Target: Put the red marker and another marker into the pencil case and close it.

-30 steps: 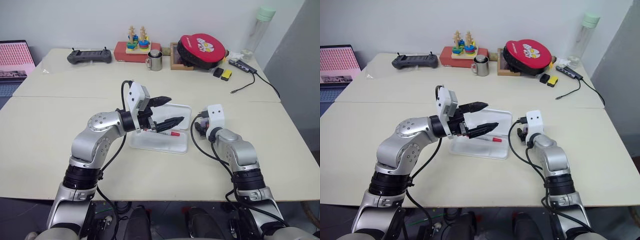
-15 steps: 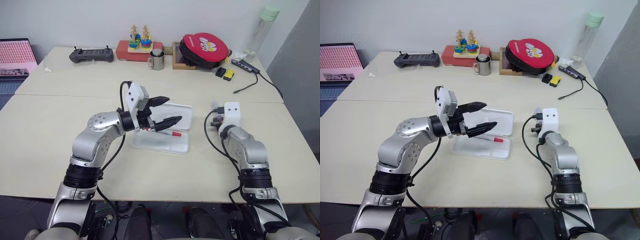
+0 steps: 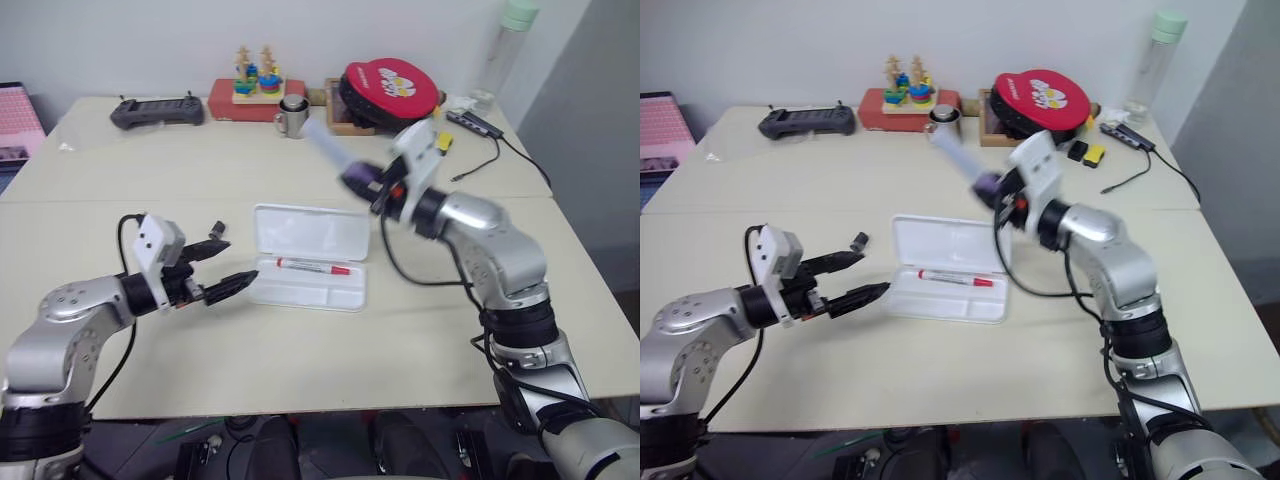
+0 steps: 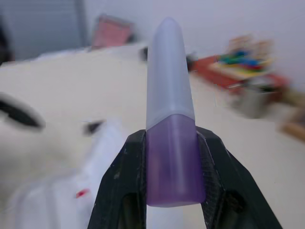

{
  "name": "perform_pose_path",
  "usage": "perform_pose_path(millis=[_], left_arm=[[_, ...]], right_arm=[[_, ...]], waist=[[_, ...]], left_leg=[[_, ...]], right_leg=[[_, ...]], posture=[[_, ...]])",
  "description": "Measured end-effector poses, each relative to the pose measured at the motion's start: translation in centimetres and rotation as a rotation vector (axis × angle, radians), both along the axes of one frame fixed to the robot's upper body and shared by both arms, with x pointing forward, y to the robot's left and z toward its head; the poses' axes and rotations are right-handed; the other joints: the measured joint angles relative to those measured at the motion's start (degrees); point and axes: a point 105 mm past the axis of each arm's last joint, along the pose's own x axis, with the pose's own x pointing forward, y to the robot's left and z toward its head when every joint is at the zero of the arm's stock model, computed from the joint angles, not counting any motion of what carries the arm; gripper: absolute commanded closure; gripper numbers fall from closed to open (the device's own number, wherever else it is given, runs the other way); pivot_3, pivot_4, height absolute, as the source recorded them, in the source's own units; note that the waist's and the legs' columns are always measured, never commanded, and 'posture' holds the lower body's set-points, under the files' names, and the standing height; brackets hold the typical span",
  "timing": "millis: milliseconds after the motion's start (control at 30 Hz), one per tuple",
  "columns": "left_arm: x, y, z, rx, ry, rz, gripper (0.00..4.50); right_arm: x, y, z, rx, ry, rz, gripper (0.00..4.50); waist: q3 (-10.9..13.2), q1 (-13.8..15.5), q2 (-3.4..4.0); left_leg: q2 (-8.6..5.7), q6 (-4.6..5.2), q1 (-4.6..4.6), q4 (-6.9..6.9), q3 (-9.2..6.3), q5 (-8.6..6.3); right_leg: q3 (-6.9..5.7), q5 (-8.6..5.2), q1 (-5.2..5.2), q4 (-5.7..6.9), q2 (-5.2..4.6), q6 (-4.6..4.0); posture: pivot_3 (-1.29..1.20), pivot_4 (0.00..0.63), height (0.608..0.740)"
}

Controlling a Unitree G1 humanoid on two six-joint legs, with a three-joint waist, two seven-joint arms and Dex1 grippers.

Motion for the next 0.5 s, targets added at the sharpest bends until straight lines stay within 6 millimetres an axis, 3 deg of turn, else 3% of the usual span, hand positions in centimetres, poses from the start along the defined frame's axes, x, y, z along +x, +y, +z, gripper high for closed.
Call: perform_pose_path(millis=[167, 433, 500], left_arm=[[-0.9, 1.0, -0.1, 0.024, 0.008, 0.029, 0.0], [-2.1, 1.2, 0.2, 0.009, 0.01, 0.061, 0.0], [-2.2, 0.9, 0.5, 0.003, 0.008, 0.056, 0.0]], right_arm=[[-1.8, 2.1, -3.9, -0.166, 0.084, 0.152, 3.51], [-1.0, 1.9, -9.5, -0.371, 0.148, 0.185, 3.51], [-1.0, 2.0, -9.7, -0.377, 0.148, 0.19, 3.51]], waist=[[0.0, 1.08, 0.0], [-0.03, 0.83, -0.05], [-0.03, 0.81, -0.05]], left_leg=[[-0.01, -0.02, -0.27, 0.35, 0.02, 0.01], [0.02, -0.02, -0.22, 0.4, 0.06, 0.03], [0.02, -0.02, -0.23, 0.38, 0.07, 0.03]], right_leg=[[0.03, -0.05, -0.15, -0.03, -0.03, 0.16], [0.09, 0.1, -0.16, 0.02, 0.0, 0.37], [0.09, 0.13, -0.15, 0.02, 0.0, 0.35]], posture=[[0.0, 0.15, 0.74], [0.0, 0.15, 0.74], [0.0, 0.15, 0.74]])
